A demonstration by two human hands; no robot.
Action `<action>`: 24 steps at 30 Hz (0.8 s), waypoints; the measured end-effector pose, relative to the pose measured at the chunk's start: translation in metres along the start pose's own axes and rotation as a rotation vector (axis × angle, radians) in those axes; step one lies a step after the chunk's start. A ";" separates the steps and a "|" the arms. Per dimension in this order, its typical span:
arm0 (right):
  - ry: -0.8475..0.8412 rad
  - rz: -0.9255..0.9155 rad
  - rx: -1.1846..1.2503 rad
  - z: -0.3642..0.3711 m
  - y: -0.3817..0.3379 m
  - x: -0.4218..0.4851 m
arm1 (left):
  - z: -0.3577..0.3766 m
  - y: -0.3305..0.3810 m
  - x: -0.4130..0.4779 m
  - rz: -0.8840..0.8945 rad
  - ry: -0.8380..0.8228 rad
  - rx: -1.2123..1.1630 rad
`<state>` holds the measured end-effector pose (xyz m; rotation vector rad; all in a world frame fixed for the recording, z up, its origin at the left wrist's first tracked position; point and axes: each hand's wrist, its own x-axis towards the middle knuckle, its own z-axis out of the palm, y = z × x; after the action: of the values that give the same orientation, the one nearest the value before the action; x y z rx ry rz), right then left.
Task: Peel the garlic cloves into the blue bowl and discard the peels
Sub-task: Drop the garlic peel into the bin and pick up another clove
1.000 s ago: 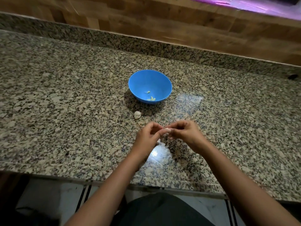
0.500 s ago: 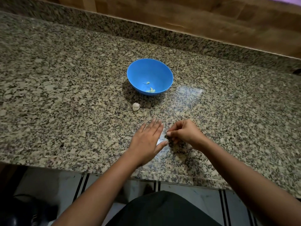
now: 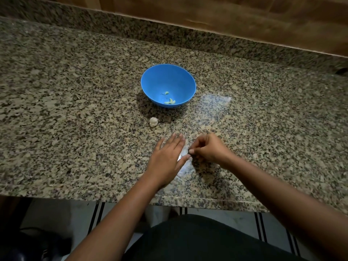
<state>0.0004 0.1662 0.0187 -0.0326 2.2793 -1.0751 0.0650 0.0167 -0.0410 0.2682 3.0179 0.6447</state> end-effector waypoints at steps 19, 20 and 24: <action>-0.171 -0.215 0.589 0.009 -0.032 -0.027 | -0.061 0.011 0.035 0.024 0.067 -0.721; -0.188 -0.204 0.668 0.009 -0.032 -0.028 | -0.064 0.010 0.036 0.033 0.063 -0.706; -0.245 -0.194 0.785 0.003 -0.039 -0.031 | -0.073 0.014 0.036 0.073 0.081 -0.749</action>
<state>0.0183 0.1461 0.0603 -0.0629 1.5382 -1.8825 0.0261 0.0061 0.0313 0.3098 2.5875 1.7325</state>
